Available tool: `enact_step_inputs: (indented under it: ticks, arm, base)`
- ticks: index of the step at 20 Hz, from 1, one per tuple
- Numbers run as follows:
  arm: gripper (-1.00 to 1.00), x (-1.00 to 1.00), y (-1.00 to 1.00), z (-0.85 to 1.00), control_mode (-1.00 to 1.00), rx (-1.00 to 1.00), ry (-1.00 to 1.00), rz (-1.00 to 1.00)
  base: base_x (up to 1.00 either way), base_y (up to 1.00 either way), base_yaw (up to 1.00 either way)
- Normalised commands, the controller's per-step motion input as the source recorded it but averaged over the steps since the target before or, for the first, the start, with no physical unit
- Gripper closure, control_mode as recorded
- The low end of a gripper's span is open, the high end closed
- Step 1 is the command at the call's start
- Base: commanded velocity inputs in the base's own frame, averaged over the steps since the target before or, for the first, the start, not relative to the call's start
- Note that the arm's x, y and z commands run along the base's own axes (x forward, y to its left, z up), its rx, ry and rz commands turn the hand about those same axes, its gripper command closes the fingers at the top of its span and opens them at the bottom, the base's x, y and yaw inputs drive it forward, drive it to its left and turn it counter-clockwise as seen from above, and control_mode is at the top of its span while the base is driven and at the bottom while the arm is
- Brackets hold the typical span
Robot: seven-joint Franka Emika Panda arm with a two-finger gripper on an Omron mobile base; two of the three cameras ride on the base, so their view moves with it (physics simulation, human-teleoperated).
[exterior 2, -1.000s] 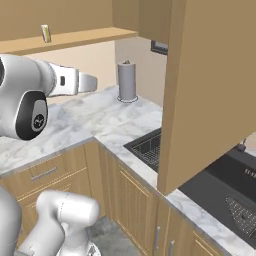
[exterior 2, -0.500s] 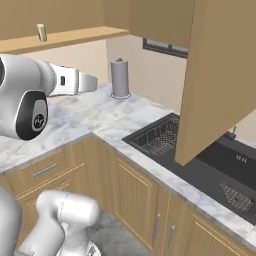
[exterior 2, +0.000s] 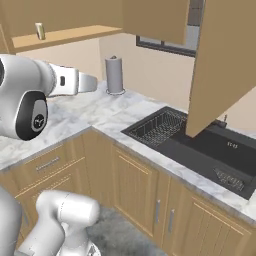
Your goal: Sort all alcoholic drinks to one cabinet, and non-alcoholic drinks to the other.
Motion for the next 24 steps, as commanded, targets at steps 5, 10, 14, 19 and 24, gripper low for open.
enact_step_inputs:
  ticks: [5, 10, 14, 19, 24]
  arm:
    - [-1.00, 0.00, 0.00, 0.00, 1.00, 0.00, 0.00, 0.00]
    - [-1.00, 0.00, 0.00, 0.00, 1.00, 0.00, 0.00, 0.00]
    - [-1.00, 0.00, 0.00, 0.00, 1.00, 0.00, 0.00, 0.00]
    - [-1.00, 0.00, 0.00, 0.00, 1.00, 0.00, 0.00, 0.00]
    - [-1.00, 0.00, 0.00, 0.00, 1.00, 0.00, 0.00, 0.00]
  base:
    - [-0.51, 0.00, -0.17]
    - [-0.65, -0.11, -0.11]
    - [-0.65, -0.19, -0.05]
    - [-0.55, -0.29, -0.01]
    - [-0.55, -0.35, 0.00]
